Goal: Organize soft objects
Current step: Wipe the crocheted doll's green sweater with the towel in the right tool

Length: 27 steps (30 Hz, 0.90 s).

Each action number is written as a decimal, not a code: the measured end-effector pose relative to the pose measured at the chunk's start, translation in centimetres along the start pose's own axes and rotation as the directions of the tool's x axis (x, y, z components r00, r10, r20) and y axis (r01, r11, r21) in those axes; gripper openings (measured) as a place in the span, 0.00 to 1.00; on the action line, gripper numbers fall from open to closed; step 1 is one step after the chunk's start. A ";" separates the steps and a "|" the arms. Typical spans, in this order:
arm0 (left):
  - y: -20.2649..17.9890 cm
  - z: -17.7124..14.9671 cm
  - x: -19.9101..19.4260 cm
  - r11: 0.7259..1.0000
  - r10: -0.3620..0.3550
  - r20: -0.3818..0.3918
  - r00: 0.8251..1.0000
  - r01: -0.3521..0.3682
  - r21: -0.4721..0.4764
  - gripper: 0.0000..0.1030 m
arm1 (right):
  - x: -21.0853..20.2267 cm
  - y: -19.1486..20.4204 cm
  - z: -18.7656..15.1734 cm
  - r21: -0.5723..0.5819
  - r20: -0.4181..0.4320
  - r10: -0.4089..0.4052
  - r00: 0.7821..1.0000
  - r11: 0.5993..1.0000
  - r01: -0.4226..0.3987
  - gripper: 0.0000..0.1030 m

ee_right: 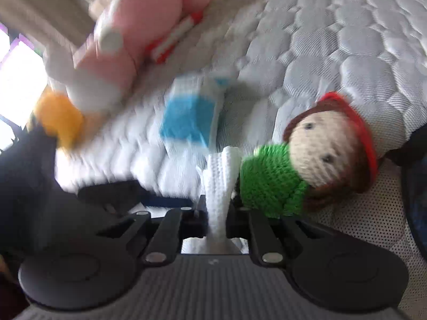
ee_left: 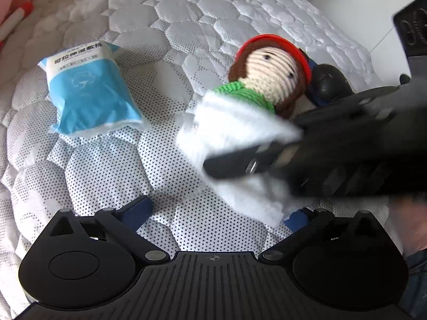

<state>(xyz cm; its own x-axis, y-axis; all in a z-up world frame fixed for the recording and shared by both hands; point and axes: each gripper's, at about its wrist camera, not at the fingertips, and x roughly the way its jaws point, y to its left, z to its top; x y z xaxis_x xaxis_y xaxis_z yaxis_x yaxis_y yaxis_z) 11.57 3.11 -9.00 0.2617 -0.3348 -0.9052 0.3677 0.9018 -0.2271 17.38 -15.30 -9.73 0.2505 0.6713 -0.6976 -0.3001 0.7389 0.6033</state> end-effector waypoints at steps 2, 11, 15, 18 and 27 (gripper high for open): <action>0.5 0.2 0.0 1.000 -0.012 0.005 1.000 0.012 -0.027 1.00 | -0.9 -1.6 0.5 0.117 0.043 0.024 0.999 0.993 -0.029 0.12; 0.2 0.5 0.4 1.000 0.000 0.002 1.000 0.000 -0.011 1.00 | -2.0 -1.9 1.0 0.076 0.072 -0.090 0.993 0.994 0.085 0.13; 0.4 0.5 0.3 1.000 -0.007 0.005 1.000 0.007 -0.028 1.00 | -3.2 0.6 0.9 -0.132 0.093 -0.190 0.977 0.971 0.201 0.26; 0.6 0.6 0.2 0.999 -0.016 0.007 1.000 0.016 -0.047 1.00 | -3.9 2.0 0.6 -0.238 0.092 -0.250 0.964 0.934 0.265 0.26; 0.7 0.8 0.4 0.996 -0.014 0.018 1.000 0.016 -0.091 1.00 | -4.7 4.1 1.8 -0.400 0.275 -0.344 0.898 0.808 0.432 0.07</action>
<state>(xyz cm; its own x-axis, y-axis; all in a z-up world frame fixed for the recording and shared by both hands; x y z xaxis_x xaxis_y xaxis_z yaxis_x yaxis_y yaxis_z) 12.61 3.38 -9.21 0.2722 -0.3522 -0.8955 0.2890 0.9176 -0.2731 16.58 -15.33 -3.29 0.5815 0.3644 -0.7274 -0.5023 0.8641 0.0313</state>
